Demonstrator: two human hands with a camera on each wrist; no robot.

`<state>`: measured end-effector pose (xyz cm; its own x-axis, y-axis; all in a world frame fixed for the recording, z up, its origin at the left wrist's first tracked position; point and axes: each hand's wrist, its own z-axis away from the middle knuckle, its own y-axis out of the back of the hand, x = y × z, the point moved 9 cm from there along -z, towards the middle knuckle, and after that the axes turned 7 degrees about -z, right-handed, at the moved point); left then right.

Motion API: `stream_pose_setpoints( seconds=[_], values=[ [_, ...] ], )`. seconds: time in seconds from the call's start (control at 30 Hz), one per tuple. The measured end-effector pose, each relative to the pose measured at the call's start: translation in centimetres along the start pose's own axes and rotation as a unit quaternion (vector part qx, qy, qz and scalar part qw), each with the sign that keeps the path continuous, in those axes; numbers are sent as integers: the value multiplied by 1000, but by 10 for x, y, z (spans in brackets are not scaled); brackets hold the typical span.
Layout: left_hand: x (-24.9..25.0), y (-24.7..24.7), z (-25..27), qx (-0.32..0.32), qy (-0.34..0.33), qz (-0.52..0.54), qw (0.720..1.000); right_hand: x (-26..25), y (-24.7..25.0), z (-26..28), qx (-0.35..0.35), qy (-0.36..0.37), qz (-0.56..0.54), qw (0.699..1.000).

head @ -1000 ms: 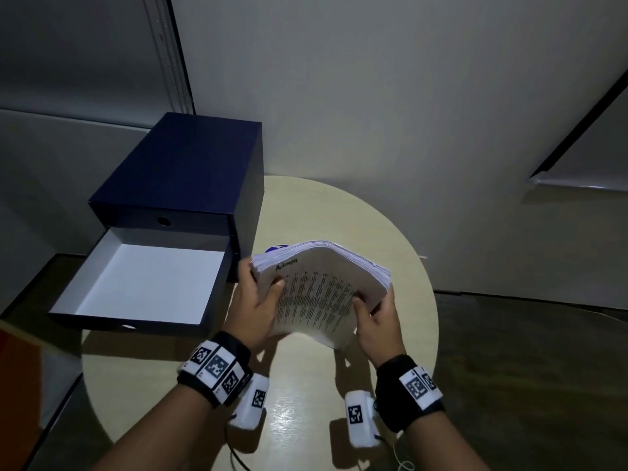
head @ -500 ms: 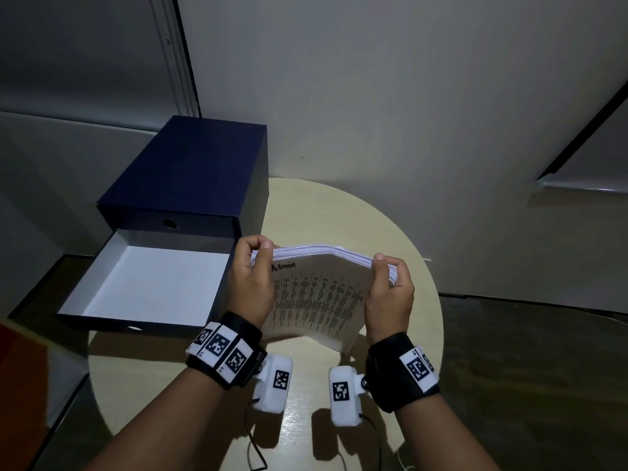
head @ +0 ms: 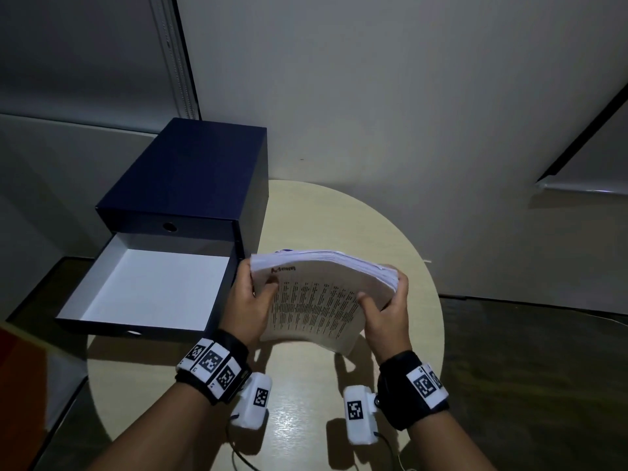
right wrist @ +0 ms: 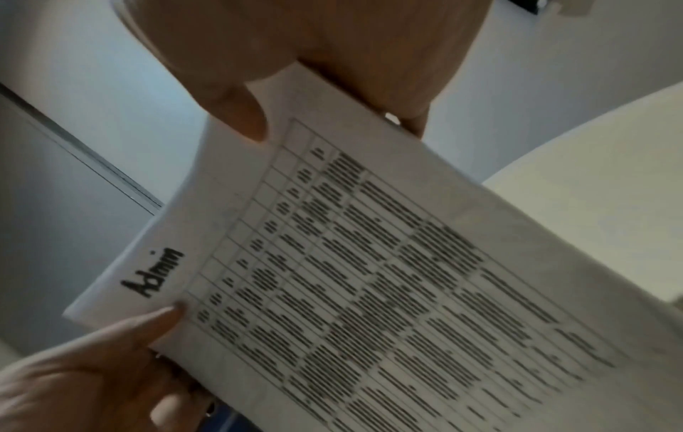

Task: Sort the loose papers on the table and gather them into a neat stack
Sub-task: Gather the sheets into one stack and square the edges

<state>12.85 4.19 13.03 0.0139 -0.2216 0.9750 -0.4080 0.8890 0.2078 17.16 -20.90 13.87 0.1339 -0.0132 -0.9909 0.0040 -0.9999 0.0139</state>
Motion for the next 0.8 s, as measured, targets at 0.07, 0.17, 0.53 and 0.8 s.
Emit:
stream_pose_setpoints(
  seconds=[0.07, 0.17, 0.53, 0.8],
  values=[
    [-6, -1, 2, 0, 22, -51, 998, 9, -1, 2, 2, 3, 49, 999],
    [7, -7, 2, -15, 2, -79, 997, 3, -5, -1, 8, 30, 72, 997],
    [-11, -16, 26, -46, 50, -83, 994, 34, -9, 15, -37, -17, 66, 997],
    [-38, -12, 16, -54, 101, -82, 990, 44, -5, 11, 26, -28, 117, 992]
  ],
)
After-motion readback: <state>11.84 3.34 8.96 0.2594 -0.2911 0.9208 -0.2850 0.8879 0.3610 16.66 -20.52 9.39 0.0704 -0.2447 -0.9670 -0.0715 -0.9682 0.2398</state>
